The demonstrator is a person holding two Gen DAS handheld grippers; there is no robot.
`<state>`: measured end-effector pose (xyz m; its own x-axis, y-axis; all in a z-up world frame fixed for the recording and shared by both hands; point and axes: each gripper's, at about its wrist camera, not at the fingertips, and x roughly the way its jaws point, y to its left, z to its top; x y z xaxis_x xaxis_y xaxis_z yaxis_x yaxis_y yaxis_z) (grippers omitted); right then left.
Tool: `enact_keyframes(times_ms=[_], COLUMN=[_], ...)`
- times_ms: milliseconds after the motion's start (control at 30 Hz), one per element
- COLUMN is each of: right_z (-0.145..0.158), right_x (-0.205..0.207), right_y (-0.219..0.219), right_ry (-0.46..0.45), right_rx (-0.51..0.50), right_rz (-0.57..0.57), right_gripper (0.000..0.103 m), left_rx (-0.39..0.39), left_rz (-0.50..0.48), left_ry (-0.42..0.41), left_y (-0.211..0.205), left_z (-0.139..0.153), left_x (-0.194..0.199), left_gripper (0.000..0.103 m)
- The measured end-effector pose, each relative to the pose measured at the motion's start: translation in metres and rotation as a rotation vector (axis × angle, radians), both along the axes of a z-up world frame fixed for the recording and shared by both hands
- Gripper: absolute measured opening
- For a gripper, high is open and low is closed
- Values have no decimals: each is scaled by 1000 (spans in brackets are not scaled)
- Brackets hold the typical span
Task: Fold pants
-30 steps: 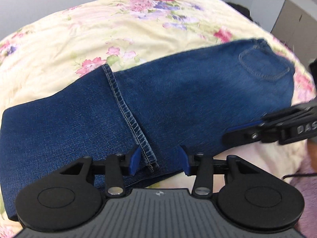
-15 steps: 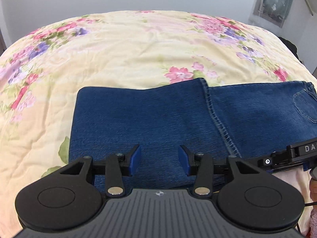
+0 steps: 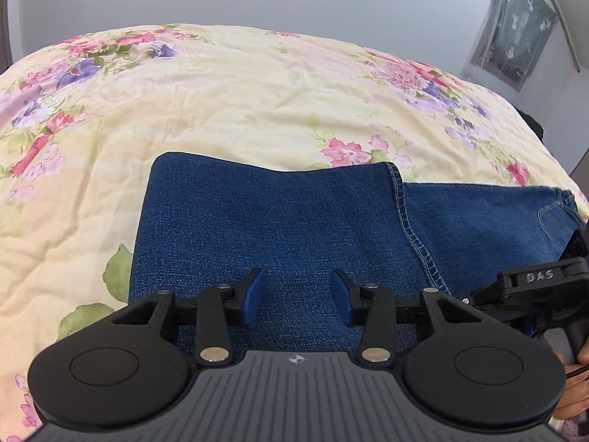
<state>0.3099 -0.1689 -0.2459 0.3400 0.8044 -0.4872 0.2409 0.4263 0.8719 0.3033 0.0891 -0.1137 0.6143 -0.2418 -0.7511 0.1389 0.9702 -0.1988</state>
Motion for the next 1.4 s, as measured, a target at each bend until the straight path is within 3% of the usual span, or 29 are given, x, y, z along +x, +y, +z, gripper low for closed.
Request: enact_keyframes(times_ms=[33,67,167,300,500,700,833,967,1100,1200,1300,1400], right_z=[-4,-10,-7,30,149,295,389,443,449,419,358,264], right_x=[-1,-4,-9,-4,18,22,11,6,-2,-3,-13,-11], right_y=[-2,-5,-6,0,29,47,20,-44,-143,-225,-315,-384], right_ry=[9,24,-1,-102,-347,-604,-767,-796,-747,-648,-504,-289], right_rx=[18,43,48,-51,-231,-372,-503,-636,-725,-773,-815,-873], right_rz=[-22,-44,-52,0,114,154,126,40,-63,-140,-218,-271], right_gripper=[18,15,12,10,9,9,9,9,9,8,8,8], left_rx=[-7,-11,1,31,9,-42,-64,-82,-79,-54,-15,10], left_rz=[9,16,39,83,212,288,273,227,160,102,53,20], left_ry=[0,0,-6,-22,-65,-134,-156,-156,-130,-109,-77,-29], left_y=[2,3,7,14,35,47,36,11,-24,-52,-77,-100], left_z=[1,2,6,18,48,87,101,100,89,78,63,44], left_x=[0,0,-3,-10,-24,-44,-48,-41,-30,-20,-6,9], left_gripper=[50,50,50,50,50,50,50,50,50,50,50,50])
